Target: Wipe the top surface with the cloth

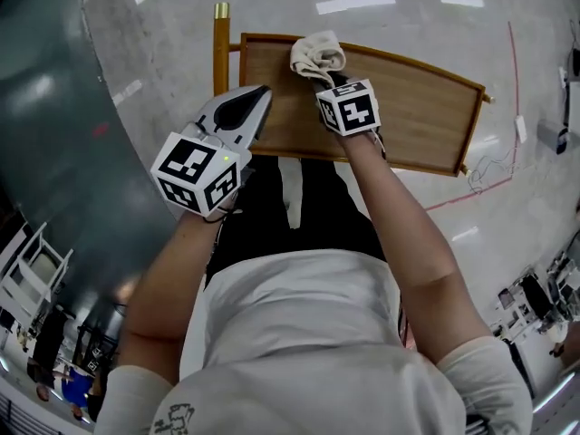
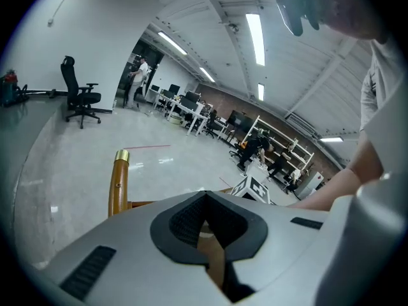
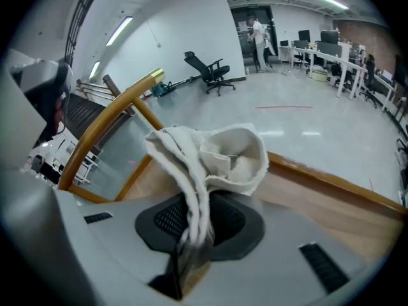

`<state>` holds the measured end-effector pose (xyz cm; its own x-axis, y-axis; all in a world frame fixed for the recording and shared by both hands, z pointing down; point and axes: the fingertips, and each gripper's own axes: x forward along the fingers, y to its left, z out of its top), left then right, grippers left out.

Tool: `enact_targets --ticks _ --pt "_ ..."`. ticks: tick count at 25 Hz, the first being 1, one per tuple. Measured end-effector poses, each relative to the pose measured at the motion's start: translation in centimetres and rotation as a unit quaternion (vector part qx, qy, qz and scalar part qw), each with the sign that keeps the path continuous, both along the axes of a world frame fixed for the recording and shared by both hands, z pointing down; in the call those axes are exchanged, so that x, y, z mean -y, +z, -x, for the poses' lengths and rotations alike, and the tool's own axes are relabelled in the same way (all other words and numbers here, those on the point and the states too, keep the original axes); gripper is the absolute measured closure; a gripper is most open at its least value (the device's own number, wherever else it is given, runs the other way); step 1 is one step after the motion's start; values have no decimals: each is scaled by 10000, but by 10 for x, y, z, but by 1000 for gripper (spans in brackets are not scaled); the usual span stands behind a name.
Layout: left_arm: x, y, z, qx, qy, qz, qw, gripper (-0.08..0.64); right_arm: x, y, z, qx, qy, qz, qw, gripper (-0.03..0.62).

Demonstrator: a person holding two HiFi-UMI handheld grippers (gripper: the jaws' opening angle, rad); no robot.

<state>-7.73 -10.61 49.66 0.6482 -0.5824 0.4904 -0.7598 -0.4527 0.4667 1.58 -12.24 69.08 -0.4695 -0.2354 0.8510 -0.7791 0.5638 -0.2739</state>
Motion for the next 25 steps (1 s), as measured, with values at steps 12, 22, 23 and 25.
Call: enact_targets --ticks 12,22,23,25 --pt "-4 -8 64 -209 -74 7 9998 552 -1 -1 128 151 -349 101 9992 517" --pt "-11 8 91 -211 146 66 9996 552 -40 5 142 296 -61 146 9994 517" --pt "-11 7 91 -198 188 51 9996 552 -48 6 144 322 -55 173 9993 517" --pt "-11 4 89 -170 250 23 9995 552 -67 5 149 414 -36 255 9988 517"
